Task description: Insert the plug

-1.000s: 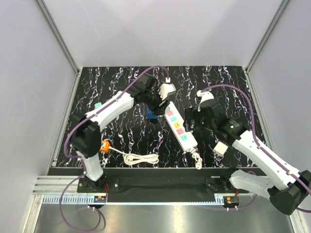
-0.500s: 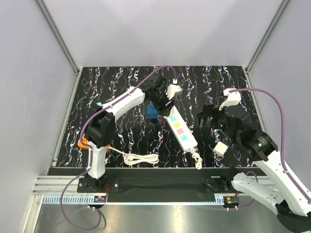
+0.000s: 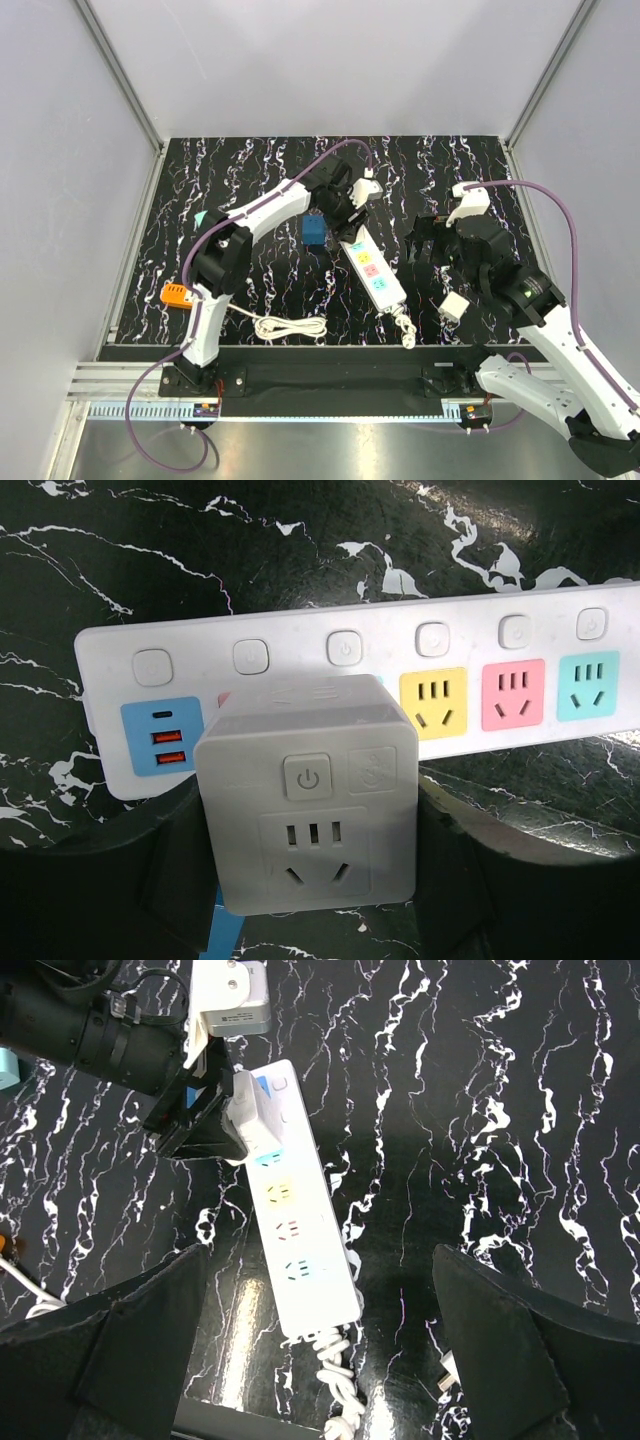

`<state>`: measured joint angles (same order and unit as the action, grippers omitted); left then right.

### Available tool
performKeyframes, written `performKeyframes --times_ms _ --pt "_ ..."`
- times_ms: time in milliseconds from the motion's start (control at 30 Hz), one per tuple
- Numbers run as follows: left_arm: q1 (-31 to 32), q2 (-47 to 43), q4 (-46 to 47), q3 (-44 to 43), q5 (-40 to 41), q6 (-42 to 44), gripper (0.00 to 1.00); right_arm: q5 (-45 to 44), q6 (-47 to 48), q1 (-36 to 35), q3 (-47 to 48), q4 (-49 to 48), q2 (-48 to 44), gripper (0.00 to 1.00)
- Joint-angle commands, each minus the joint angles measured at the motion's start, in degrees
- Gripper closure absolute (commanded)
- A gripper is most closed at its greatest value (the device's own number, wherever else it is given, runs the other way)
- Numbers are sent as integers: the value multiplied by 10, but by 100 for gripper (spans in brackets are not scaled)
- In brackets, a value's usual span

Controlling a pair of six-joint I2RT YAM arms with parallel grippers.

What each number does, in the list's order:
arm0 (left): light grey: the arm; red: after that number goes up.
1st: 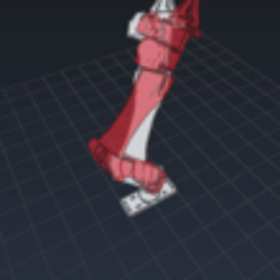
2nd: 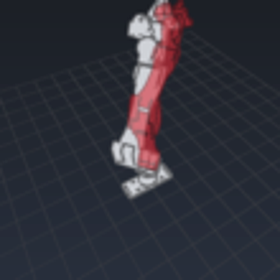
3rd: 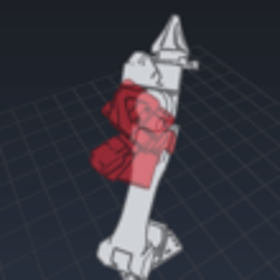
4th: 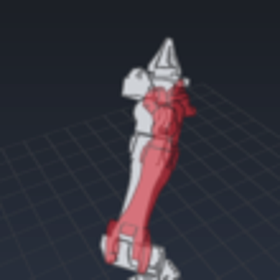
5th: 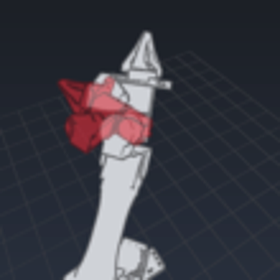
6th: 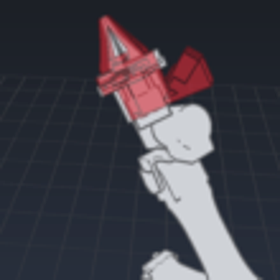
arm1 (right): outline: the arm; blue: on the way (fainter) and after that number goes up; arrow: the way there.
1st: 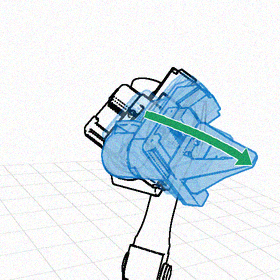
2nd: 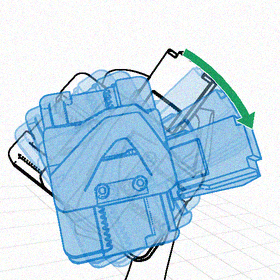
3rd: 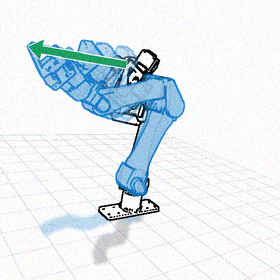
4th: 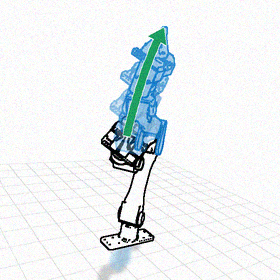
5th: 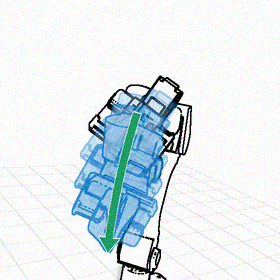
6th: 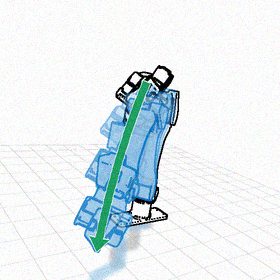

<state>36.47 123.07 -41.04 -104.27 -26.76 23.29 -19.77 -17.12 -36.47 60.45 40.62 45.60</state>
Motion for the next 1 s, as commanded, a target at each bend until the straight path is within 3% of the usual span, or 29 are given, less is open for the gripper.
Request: performKeyframes --times_ms 0,200,967 --pt "-1 1 11 -29 -15 -5 100 -19 9 2 -4 -3 -3 0" --pt "-4 1 10 -16 22 10 100 -27 16 2 -4 -3 -3 0" --pt "-25 31 9 -44 -11 12 100 -28 21 2 -9 -12 7 0"
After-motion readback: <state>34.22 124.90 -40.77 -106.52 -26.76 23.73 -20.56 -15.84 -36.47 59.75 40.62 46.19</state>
